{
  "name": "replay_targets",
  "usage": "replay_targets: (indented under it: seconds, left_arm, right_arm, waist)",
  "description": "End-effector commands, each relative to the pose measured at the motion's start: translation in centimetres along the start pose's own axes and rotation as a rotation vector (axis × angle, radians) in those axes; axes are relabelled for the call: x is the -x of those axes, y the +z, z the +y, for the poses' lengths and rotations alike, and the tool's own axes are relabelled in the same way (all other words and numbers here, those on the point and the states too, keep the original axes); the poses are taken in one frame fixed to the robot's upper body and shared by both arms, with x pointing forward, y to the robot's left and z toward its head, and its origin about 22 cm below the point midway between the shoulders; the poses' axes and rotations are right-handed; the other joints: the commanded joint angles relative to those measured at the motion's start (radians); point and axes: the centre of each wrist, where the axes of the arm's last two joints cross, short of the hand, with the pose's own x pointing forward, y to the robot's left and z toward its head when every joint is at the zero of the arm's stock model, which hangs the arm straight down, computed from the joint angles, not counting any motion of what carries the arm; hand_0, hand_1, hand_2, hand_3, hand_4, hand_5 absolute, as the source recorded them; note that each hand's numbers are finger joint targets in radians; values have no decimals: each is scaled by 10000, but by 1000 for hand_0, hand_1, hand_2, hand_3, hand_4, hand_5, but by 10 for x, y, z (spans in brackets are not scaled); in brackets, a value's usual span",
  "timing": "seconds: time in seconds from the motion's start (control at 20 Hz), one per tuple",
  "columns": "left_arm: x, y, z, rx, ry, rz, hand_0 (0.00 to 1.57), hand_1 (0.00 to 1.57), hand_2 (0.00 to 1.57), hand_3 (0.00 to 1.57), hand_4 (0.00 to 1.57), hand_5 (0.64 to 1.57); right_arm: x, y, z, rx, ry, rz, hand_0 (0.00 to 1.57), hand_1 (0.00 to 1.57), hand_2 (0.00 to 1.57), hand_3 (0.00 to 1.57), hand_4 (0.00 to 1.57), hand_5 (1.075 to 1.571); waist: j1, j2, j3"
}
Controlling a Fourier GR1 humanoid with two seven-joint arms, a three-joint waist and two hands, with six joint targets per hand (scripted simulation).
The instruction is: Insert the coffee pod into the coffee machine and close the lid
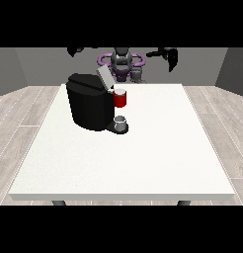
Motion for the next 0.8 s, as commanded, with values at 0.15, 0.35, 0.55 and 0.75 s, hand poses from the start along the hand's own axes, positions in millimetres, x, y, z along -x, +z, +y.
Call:
replay_targets:
  seconds: [0.15,0.35,0.55,0.75]
  left_arm:
    - [10,18,-9,352,922,-111,0,0,0,0,0,1571]
    - [-11,21,-6,49,924,-636,0,0,0,0,204,1571]
    - [-14,32,-16,-53,870,-922,0,0,0,0,0,1571]
    - [-28,39,4,-215,896,-1409,0,0,0,0,0,1571]
  right_arm:
    - [-10,-15,-2,-545,705,-146,0,0,0,0,239,1571]
    - [-19,-24,18,-1103,438,-632,0,0,0,0,0,1571]
    - [-27,-41,21,-1276,187,-621,0,0,0,0,0,1571]
    - [-32,-55,19,-975,39,-869,0,0,0,0,0,1571]
  waist:
    - [959,222,5]
    - [586,670,5]
    - [656,1009,5]
    - [915,1798,5]
